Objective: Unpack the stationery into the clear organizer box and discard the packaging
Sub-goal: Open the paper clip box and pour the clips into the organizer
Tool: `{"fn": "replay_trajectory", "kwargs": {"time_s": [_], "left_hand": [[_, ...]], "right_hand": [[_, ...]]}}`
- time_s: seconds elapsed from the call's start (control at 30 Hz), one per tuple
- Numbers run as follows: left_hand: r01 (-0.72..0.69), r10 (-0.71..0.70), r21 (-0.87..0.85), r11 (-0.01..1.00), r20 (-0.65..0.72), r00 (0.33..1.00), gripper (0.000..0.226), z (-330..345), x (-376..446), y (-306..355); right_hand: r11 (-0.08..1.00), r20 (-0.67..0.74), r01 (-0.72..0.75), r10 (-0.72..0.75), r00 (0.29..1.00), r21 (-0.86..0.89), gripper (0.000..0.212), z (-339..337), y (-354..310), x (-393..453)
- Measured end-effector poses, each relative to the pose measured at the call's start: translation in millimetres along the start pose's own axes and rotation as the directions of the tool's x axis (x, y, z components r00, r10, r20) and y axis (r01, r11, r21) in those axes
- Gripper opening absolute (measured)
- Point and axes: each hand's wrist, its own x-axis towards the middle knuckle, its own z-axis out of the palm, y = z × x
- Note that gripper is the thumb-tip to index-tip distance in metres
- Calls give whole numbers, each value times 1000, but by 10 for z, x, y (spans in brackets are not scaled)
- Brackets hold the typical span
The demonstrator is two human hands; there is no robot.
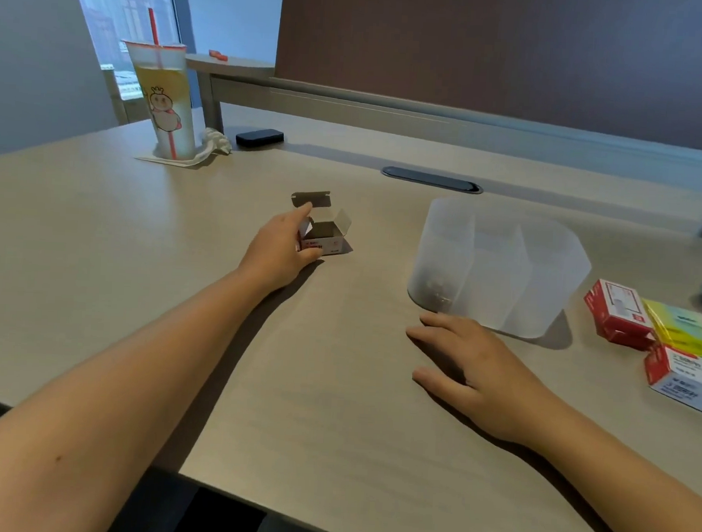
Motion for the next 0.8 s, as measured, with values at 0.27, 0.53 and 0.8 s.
{"fn": "replay_trajectory", "kwargs": {"time_s": [0.27, 0.53, 0.8], "left_hand": [[-339, 330, -85, 937, -105, 938, 39, -40, -633, 489], [-499, 507, -129, 857, 389, 769, 45, 438, -1087, 1380], [-645, 542, 50, 763, 495, 679, 73, 711, -1108, 1579]], "right_hand": [[996, -49, -72, 75, 996, 52, 39, -163, 59, -280], [970, -267, -233, 243, 933, 70, 31, -339, 427, -1037], [787, -465, -617, 548, 696, 4, 49, -508, 1019, -1268]]}}
